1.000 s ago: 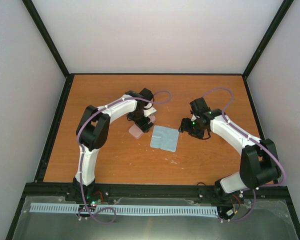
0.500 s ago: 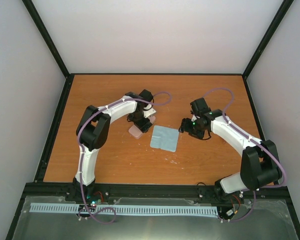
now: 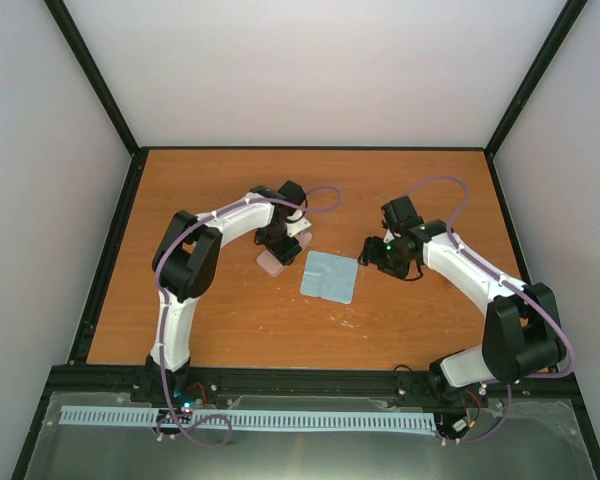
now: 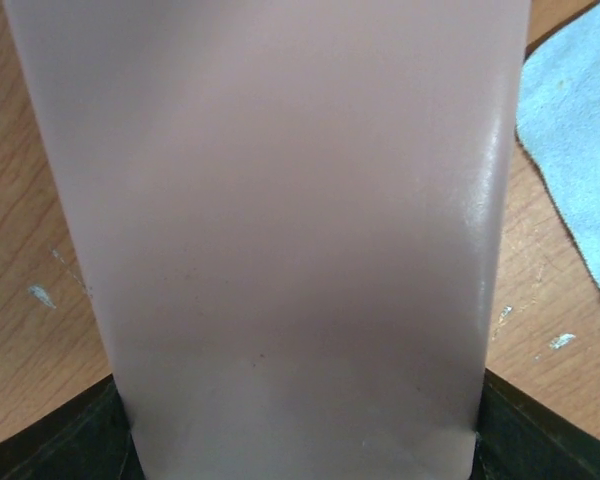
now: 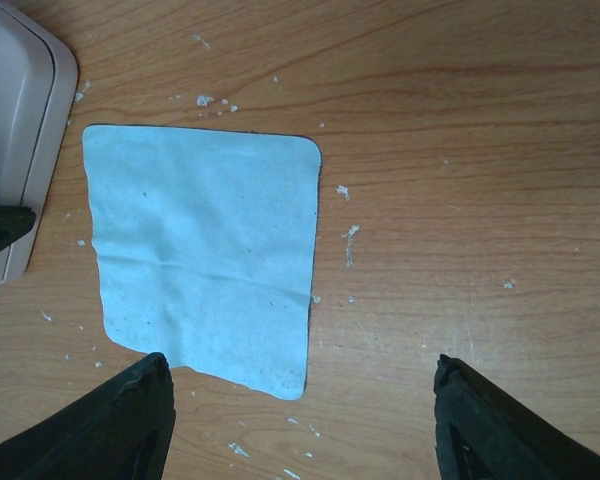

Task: Organize the sunglasses
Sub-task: Pick up the sunglasses case from the center of the board, then open the sunglasses case.

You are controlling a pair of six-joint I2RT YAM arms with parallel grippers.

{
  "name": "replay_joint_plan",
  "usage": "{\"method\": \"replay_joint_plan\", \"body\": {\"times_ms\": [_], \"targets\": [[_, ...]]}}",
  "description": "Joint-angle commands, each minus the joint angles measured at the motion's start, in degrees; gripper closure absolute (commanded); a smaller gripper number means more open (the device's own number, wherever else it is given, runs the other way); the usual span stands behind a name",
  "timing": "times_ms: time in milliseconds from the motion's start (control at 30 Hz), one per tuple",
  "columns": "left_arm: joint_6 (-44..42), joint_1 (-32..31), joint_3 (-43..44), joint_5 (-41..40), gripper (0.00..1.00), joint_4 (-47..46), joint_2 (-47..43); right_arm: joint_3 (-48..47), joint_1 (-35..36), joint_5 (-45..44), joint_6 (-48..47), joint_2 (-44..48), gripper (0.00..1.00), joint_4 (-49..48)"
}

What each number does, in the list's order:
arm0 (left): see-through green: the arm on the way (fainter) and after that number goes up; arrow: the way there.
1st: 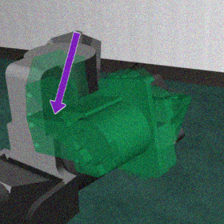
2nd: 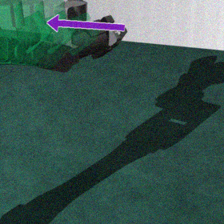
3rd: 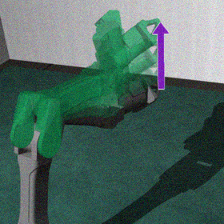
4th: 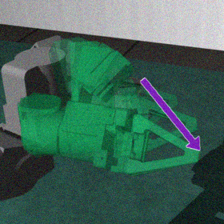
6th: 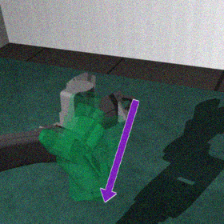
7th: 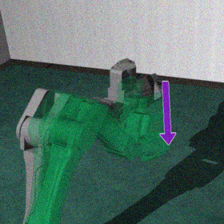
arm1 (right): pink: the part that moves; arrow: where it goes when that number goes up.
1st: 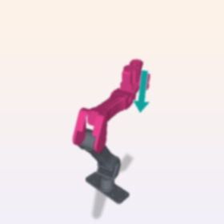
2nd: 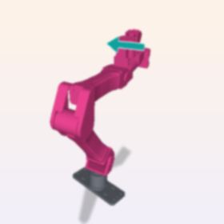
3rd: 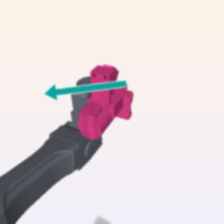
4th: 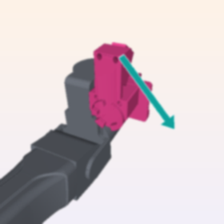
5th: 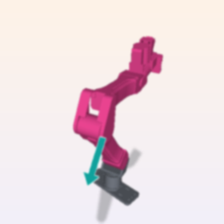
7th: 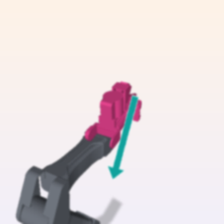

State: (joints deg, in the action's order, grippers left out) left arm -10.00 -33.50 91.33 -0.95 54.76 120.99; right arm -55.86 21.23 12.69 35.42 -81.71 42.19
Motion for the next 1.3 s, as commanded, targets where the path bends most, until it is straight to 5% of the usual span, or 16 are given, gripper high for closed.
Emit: {"method": "replay_joint_plan", "body": {"times_ms": [0,167,333,533,700,967,1267], "targets": [[-0.1,-0.2,3.7,1.7,0.32,0.2,-2.2,1.4,-0.3,0.5,0.2,1.4,0.31,-1.0],[0.5,0.1,9.2,12.5,0.42,3.0,-3.0,5.9,-0.4,7.3,0.1,4.2,0.15,-10.9],[-1.0,1.2,15.0,34.1,0.45,4.0,-4.7,14.7,-3.5,21.2,2.9,11.2,0.07,-29.3],[-2.8,3.3,21.6,59.6,0.48,4.9,-4.5,21.0,-7.2,30.0,8.5,20.0,0.05,-45.0],[-6.2,3.5,25.4,73.3,0.48,8.8,-2.8,21.5,-9.6,33.9,12.5,23.6,0.04,-53.5],[-10.4,3.5,25.6,81.9,0.50,13.0,-2.3,16.2,-10.2,35.2,14.0,22.1,0.02,-56.8],[-10.6,3.5,24.4,82.2,0.50,12.6,-3.6,11.8,-10.2,38.5,14.2,18.2,0.03,-57.5]]}}
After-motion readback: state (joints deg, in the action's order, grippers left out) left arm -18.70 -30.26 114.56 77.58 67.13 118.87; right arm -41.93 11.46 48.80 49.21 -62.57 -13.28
